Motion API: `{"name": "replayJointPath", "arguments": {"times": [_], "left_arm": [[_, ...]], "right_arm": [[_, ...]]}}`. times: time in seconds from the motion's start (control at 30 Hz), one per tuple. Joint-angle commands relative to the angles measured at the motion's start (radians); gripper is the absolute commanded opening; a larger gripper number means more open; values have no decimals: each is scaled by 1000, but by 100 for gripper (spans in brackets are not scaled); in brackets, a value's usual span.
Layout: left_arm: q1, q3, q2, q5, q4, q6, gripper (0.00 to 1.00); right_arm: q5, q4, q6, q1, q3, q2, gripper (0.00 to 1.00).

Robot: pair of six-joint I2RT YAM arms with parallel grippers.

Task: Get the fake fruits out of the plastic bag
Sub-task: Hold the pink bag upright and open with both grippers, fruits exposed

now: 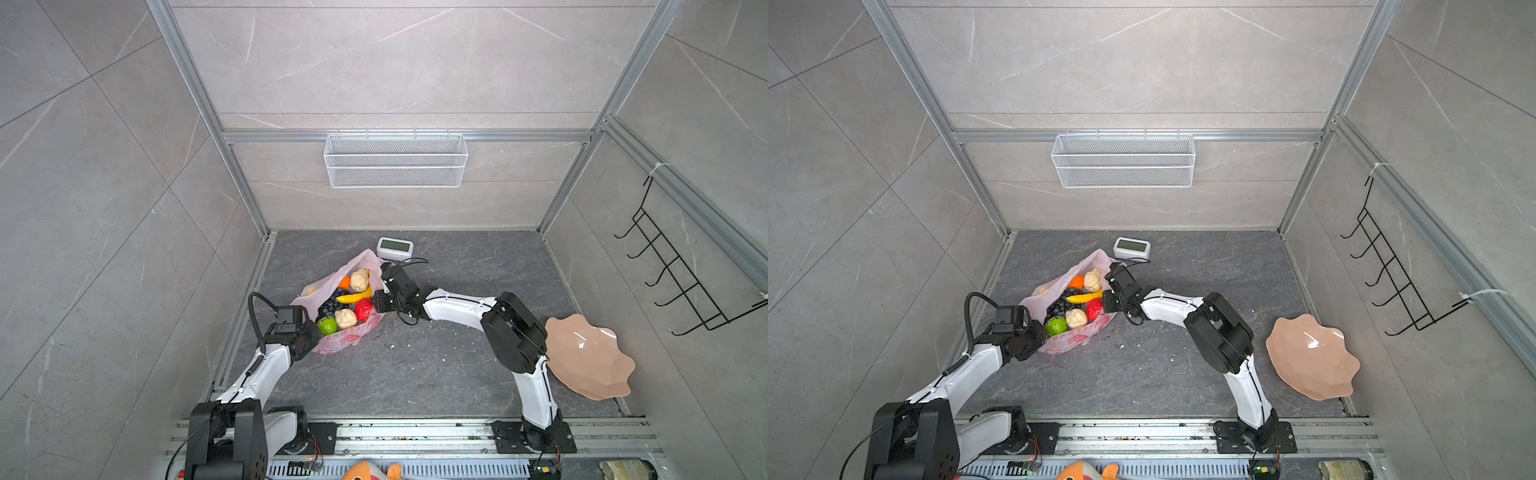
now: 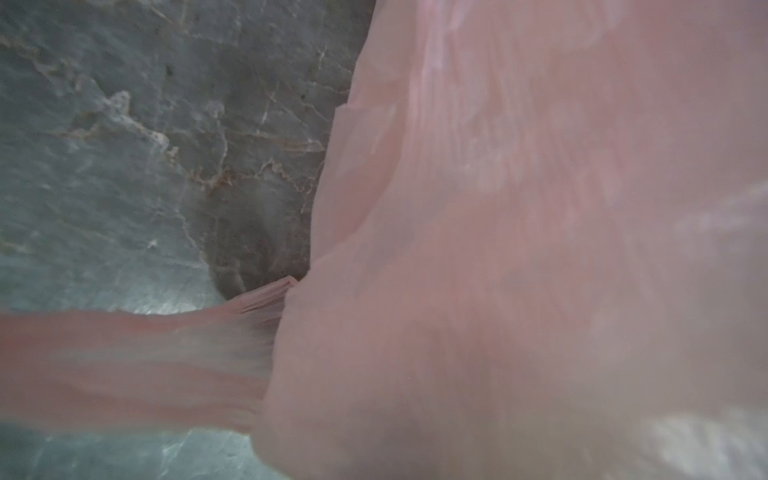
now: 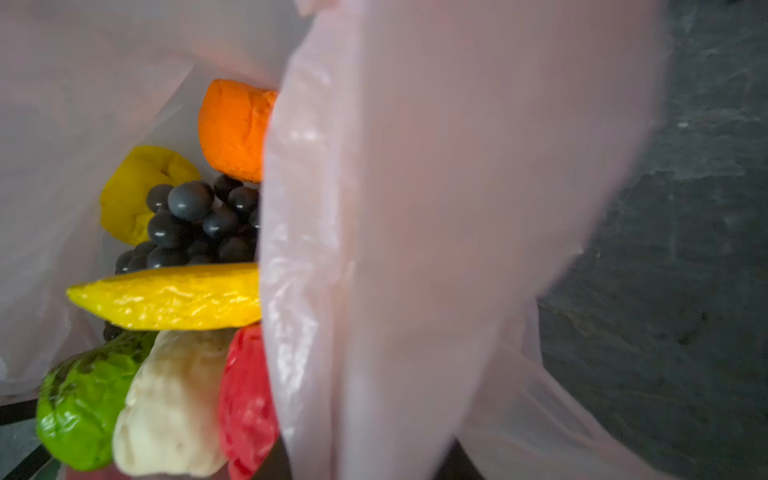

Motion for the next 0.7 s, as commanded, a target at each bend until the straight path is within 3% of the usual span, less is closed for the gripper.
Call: {"name": "replayJointPath", "arguments": {"times": [0.0,0.37,0.67], "left_arm": [[-6,36,12,1,82,37,0],[-6,92,93,-9,178,107,0],[-61,92,82,-37,148,146,0]], "right_arm": [[-16,-24,-5,-22,71,53,36],[-15,-117,-52,-28,192,97,38],[36,-115,-51,-29,37,-91,58]]}}
